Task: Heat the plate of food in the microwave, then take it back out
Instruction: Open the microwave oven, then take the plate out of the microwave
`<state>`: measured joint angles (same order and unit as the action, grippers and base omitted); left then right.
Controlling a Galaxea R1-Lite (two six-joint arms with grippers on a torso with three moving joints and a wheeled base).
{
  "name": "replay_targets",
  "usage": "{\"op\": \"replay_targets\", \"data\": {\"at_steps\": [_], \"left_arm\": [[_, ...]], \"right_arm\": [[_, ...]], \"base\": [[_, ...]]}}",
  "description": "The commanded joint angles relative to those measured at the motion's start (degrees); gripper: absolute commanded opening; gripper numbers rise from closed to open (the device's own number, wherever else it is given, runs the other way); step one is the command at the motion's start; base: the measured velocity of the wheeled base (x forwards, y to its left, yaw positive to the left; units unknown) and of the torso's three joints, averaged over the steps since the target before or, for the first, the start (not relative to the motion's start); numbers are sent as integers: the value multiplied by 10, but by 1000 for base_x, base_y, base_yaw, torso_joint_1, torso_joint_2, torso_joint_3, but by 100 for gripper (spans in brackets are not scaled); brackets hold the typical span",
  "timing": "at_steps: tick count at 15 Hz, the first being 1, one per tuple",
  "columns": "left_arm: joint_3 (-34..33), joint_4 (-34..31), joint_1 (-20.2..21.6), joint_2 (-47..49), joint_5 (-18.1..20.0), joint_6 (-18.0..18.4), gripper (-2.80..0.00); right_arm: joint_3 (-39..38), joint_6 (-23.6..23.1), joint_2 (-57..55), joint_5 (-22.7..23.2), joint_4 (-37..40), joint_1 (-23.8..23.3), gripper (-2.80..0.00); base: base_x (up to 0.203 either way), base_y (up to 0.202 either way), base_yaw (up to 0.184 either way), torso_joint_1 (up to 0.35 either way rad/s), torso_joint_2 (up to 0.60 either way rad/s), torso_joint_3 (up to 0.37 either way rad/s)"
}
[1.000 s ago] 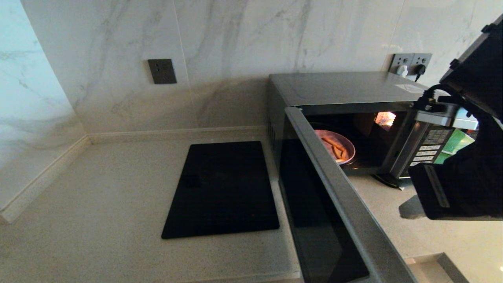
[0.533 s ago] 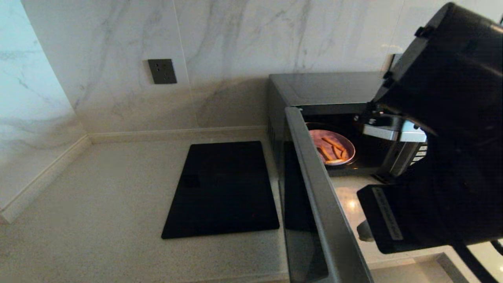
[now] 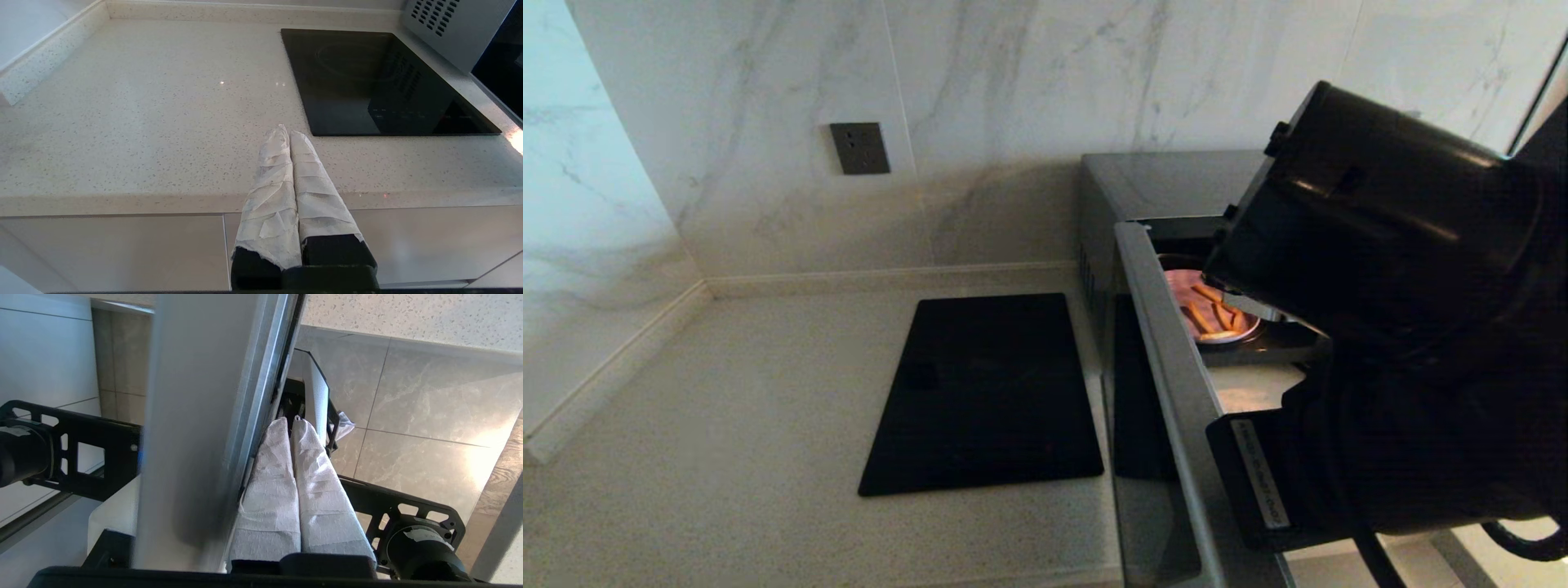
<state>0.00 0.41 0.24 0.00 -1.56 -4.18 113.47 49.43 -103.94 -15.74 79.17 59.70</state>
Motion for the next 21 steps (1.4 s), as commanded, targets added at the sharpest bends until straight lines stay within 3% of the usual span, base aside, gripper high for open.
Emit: {"op": "replay_targets", "data": {"at_steps": [1, 6, 9, 12, 15, 19, 21], "left_arm": [[0, 0, 0, 1, 0, 0, -280], [0, 0, 0, 0, 0, 0, -280], [0, 0, 0, 1, 0, 0, -280], [0, 0, 0, 0, 0, 0, -280], [0, 0, 0, 1, 0, 0, -280], [0, 0, 0, 1, 0, 0, -280], [0, 0, 0, 1, 0, 0, -280]], "right_arm": [[0, 4, 1, -4, 5, 0, -280], [3, 12, 37, -36, 7, -43, -280], [6, -4, 97, -36, 6, -124, -280], [-2, -42, 176, -30, 7, -295, -280], [-84, -112, 327, -34, 1, -524, -280], [-369, -122, 509, -76, -6, -655, -280], [-440, -81, 577, -87, -6, -698, -280]], "base": [[0, 0, 0, 0, 0, 0], [0, 0, 0, 0, 0, 0], [0, 0, 0, 0, 0, 0], [0, 0, 0, 0, 0, 0], [0, 0, 0, 0, 0, 0], [0, 0, 0, 0, 0, 0], [0, 0, 0, 0, 0, 0]]}}
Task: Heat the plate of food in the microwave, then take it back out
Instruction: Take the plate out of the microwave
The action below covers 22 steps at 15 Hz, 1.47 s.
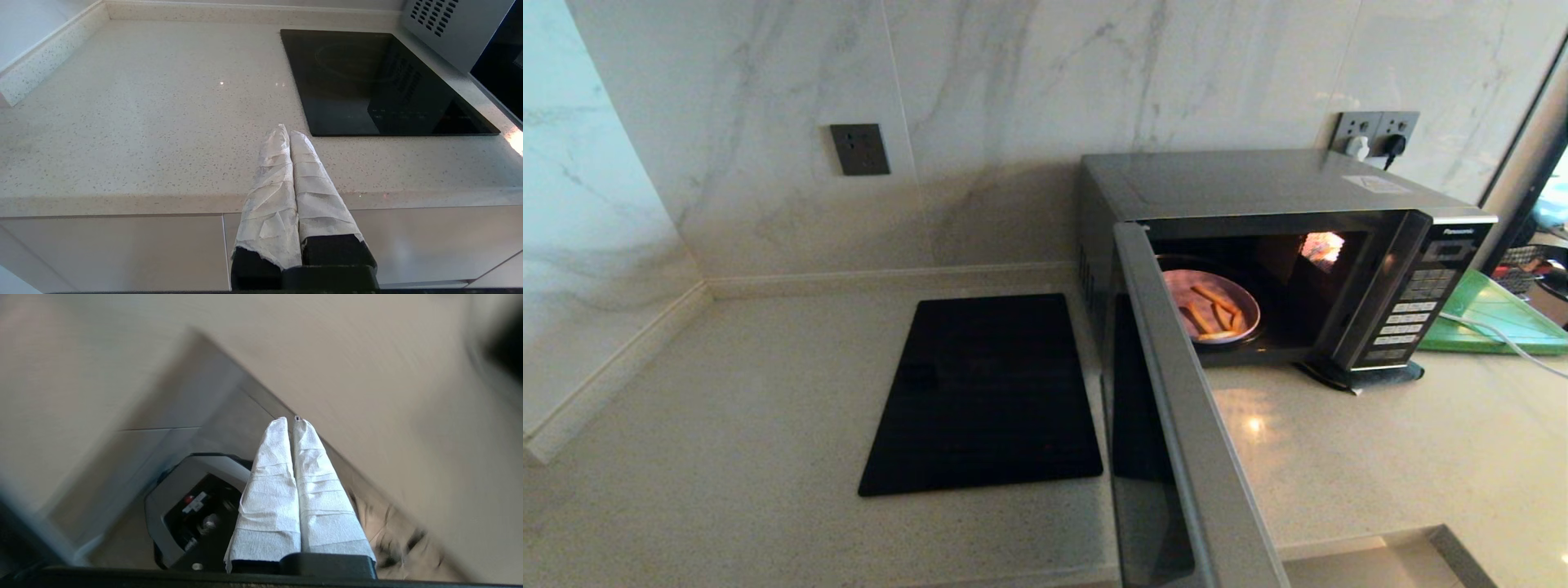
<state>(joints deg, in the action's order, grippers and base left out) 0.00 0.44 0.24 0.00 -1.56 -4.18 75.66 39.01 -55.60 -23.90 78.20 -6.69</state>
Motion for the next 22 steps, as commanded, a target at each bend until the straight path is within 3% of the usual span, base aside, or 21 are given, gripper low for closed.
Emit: {"op": "replay_targets", "data": {"at_steps": [1, 3, 6, 12, 18, 19, 22], "left_arm": [[0, 0, 0, 1, 0, 0, -280], [0, 0, 0, 1, 0, 0, -280], [0, 0, 0, 1, 0, 0, -280], [0, 0, 0, 1, 0, 0, -280], [0, 0, 0, 1, -1, 0, -280], [0, 0, 0, 1, 0, 0, -280], [0, 0, 0, 1, -1, 0, -280]], "right_arm": [[-85, 43, 115, -10, 4, -43, -280], [-111, 68, 156, -13, 8, -52, -280], [-118, 100, 160, 5, 84, -61, -280], [-117, 101, 114, 108, 95, -79, -280], [-94, 70, 31, 115, 95, -94, -280], [-85, 71, 2, 115, 89, -95, -280], [-55, 74, -112, 120, -75, -94, -280]], "base": [[0, 0, 0, 0, 0, 0], [0, 0, 0, 0, 0, 0], [0, 0, 0, 0, 0, 0], [0, 0, 0, 0, 0, 0], [0, 0, 0, 0, 0, 0], [0, 0, 0, 0, 0, 0], [0, 0, 0, 0, 0, 0]]}}
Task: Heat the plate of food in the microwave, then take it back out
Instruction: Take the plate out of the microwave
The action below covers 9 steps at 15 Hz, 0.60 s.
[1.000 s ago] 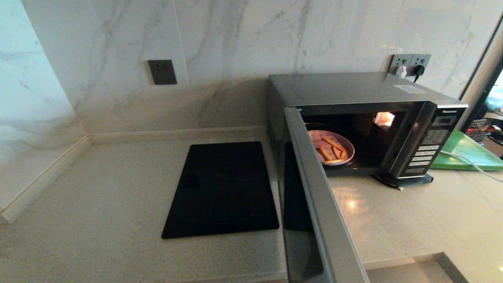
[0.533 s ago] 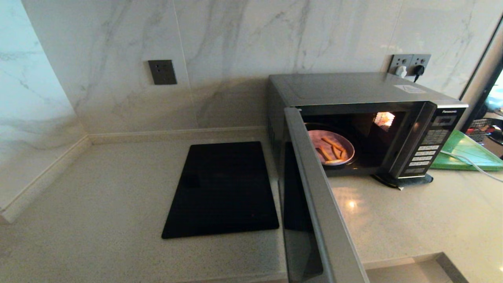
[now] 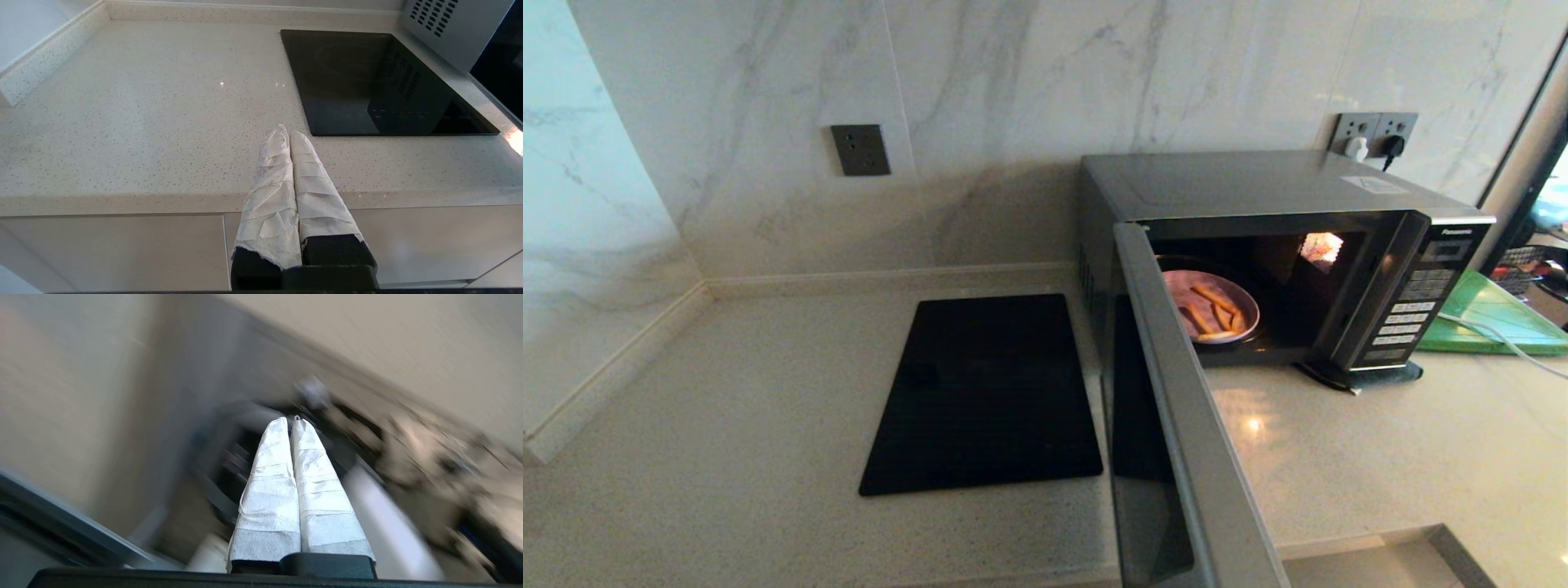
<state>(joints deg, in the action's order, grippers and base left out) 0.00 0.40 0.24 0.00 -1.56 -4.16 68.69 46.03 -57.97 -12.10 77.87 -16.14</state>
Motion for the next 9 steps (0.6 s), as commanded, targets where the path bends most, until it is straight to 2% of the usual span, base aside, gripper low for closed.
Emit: {"op": "replay_targets", "data": {"at_steps": [1, 4, 7, 9], "left_arm": [[0, 0, 0, 1, 0, -1, -280], [0, 0, 0, 1, 0, -1, -280], [0, 0, 0, 1, 0, -1, -280], [0, 0, 0, 1, 0, -1, -280]], "right_arm": [[28, 5, -133, 10, -116, 2, -280], [100, 29, -253, 69, -194, 19, -280], [208, 106, -329, 149, -231, 60, -280], [253, 146, -372, 174, -234, 100, -280]], "base": [[0, 0, 0, 0, 0, 0], [0, 0, 0, 0, 0, 0], [0, 0, 0, 0, 0, 0], [0, 0, 0, 0, 0, 0]]}}
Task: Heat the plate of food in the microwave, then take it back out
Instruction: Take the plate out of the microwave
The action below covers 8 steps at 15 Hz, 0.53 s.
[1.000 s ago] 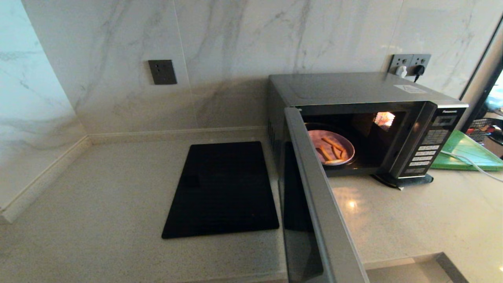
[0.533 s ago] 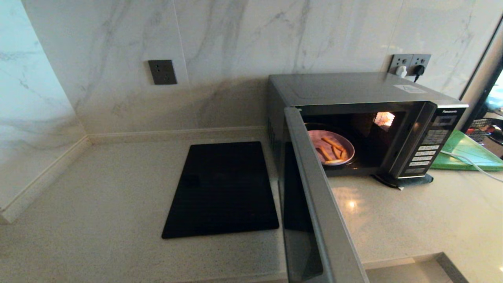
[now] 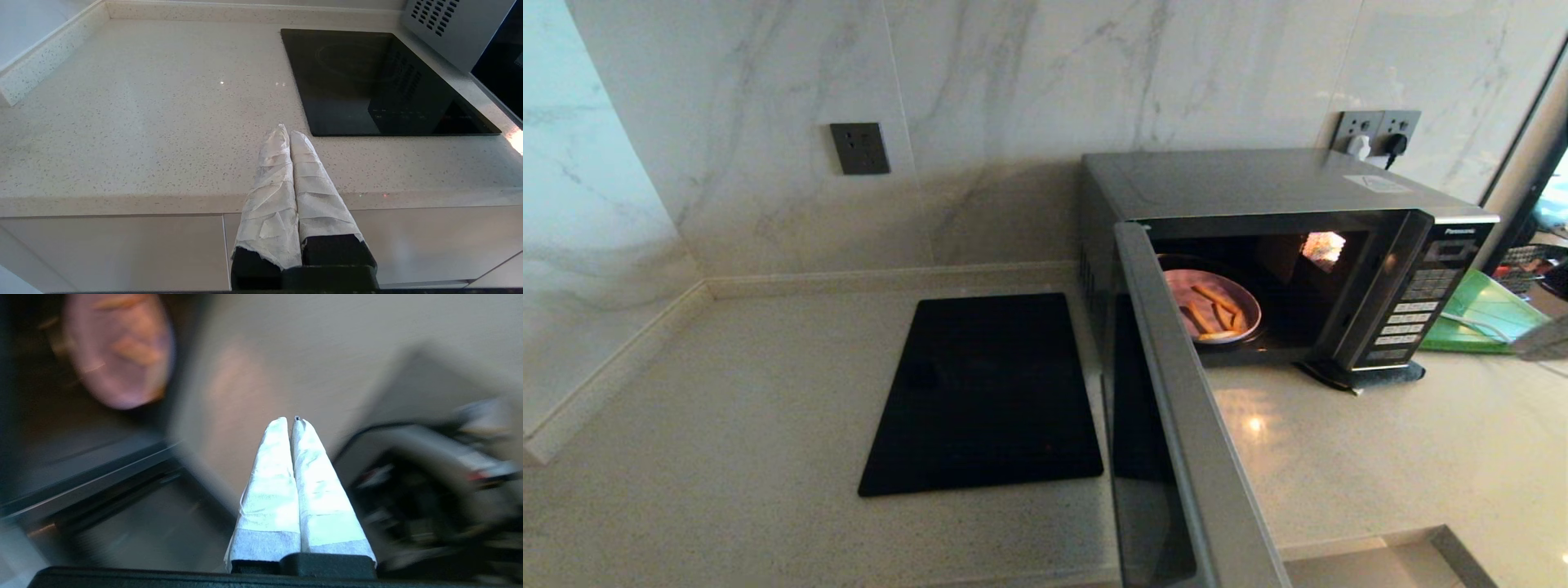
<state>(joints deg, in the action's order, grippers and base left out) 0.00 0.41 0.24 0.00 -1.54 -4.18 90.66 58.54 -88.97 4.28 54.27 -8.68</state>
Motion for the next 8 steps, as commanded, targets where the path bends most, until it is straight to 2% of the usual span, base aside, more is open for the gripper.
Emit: {"op": "replay_targets", "data": {"at_steps": [1, 6, 7, 8], "left_arm": [[0, 0, 0, 1, 0, 0, -280], [0, 0, 0, 1, 0, 0, -280], [0, 0, 0, 1, 0, 0, -280], [0, 0, 0, 1, 0, 0, -280]], "right_arm": [[38, 27, -78, 13, 2, 37, -280], [69, 27, -139, 15, 8, 74, -280], [80, 25, -148, 15, 8, 83, 0], [93, 20, -155, 18, 9, 90, 0]], "base": [[0, 0, 0, 0, 0, 0], [0, 0, 0, 0, 0, 0], [0, 0, 0, 0, 0, 0], [0, 0, 0, 0, 0, 0]]}}
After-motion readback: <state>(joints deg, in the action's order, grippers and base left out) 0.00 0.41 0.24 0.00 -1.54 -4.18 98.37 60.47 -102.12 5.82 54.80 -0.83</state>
